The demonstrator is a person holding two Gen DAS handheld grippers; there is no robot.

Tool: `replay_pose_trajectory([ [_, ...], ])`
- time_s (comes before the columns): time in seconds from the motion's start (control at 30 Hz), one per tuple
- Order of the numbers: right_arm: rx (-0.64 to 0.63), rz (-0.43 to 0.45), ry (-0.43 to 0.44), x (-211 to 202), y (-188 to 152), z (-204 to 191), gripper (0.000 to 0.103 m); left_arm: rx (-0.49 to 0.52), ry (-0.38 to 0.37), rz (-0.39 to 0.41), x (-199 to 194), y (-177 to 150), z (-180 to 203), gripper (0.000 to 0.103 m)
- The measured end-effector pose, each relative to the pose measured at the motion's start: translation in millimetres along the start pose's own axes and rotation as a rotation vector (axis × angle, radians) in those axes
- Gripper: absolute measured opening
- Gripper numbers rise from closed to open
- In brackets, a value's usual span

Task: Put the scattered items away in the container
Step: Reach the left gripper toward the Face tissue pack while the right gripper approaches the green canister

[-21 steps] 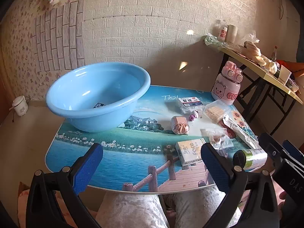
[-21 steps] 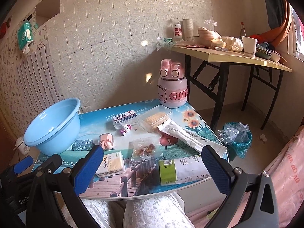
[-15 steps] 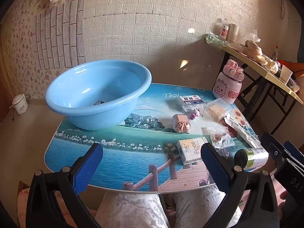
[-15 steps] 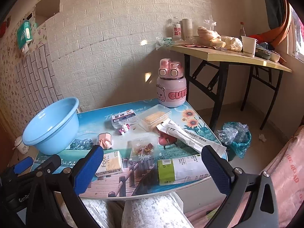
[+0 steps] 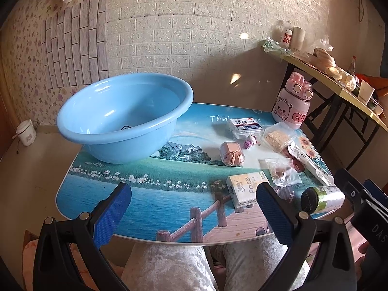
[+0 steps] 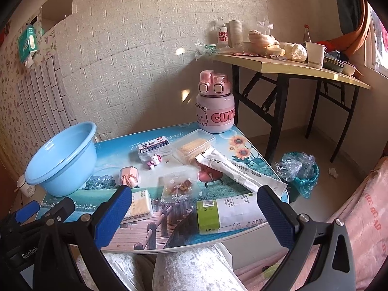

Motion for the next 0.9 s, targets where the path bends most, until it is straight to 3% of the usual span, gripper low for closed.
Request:
replay_pose_trajectory([
  [0.9,0.015,-0.050,-0.066,19.5,-23.5,35.0,0.103,0.004,0.017,-0.044,22.5,-9.5,9.0,0.103],
])
Point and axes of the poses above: each gripper's, at about its wrist camera, not at the fingertips, and x roughly the way its jaws point, z to its right, y to its top, the point moved 5 cm from there along x, roughly the way its jaws point, and after that the axes turned 11 degrees about -x, right-handed, at the moved point
